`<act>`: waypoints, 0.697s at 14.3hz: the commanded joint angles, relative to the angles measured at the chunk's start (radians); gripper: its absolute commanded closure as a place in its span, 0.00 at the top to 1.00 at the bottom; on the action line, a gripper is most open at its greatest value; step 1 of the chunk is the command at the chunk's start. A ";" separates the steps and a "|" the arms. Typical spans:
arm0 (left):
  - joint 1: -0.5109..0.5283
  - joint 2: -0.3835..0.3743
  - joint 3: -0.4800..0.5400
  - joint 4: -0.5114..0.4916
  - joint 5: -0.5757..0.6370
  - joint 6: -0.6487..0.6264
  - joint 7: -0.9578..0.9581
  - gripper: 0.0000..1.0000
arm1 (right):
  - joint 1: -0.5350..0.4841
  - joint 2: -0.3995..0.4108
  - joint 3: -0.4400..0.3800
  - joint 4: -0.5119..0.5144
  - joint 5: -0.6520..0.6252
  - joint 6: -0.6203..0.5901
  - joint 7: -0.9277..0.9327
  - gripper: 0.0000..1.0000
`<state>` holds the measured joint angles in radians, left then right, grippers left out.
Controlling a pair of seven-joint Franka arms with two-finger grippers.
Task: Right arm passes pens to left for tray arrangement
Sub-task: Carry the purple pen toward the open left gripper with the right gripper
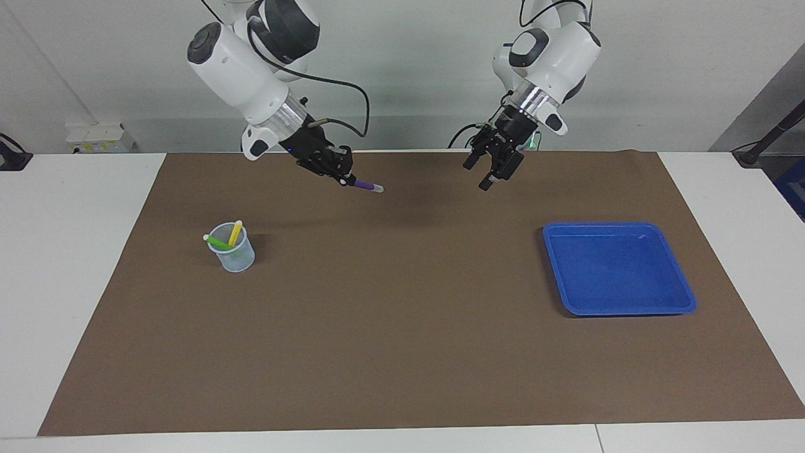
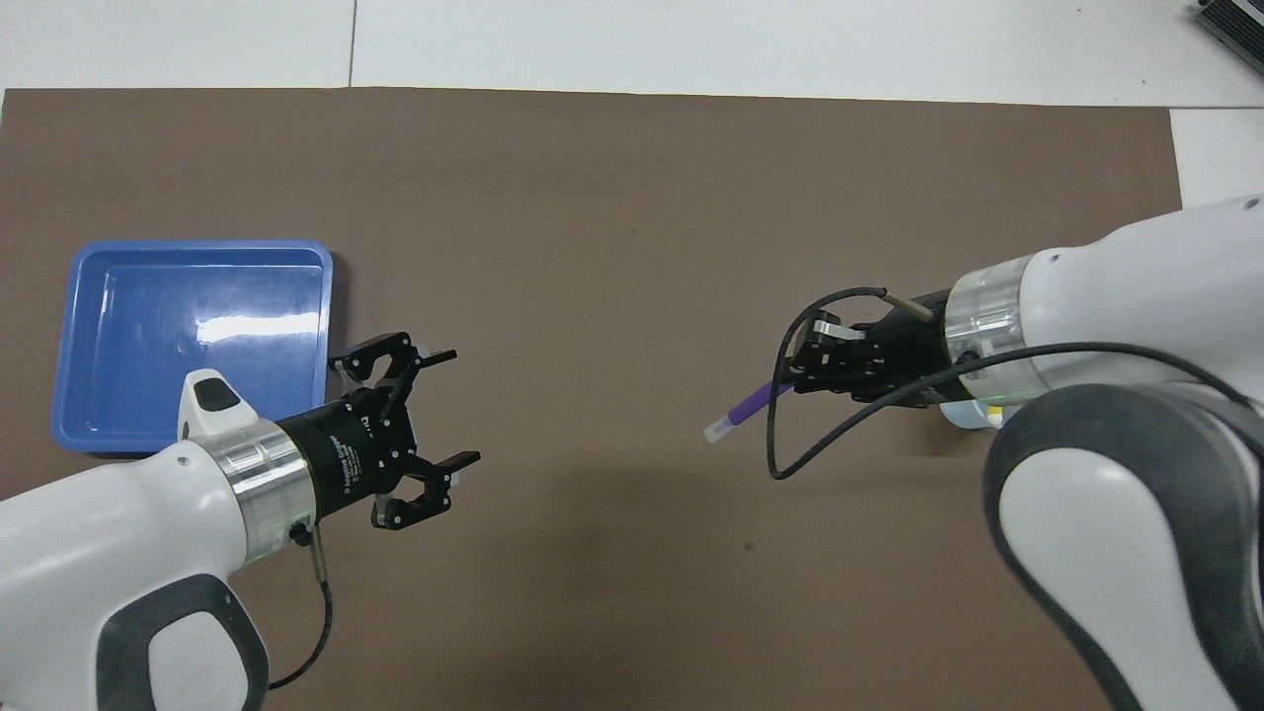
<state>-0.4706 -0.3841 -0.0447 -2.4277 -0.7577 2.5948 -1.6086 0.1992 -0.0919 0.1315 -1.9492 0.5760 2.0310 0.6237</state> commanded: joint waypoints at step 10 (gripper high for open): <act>-0.164 0.088 -0.067 -0.057 -0.017 0.363 -0.248 0.99 | 0.236 -0.034 -0.004 -0.136 0.094 0.440 0.347 0.00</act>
<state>-0.5918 -0.3375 -0.1177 -2.4784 -0.7594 2.8825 -1.8415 0.4216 -0.1086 0.1328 -2.0619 0.6435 2.4365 0.9562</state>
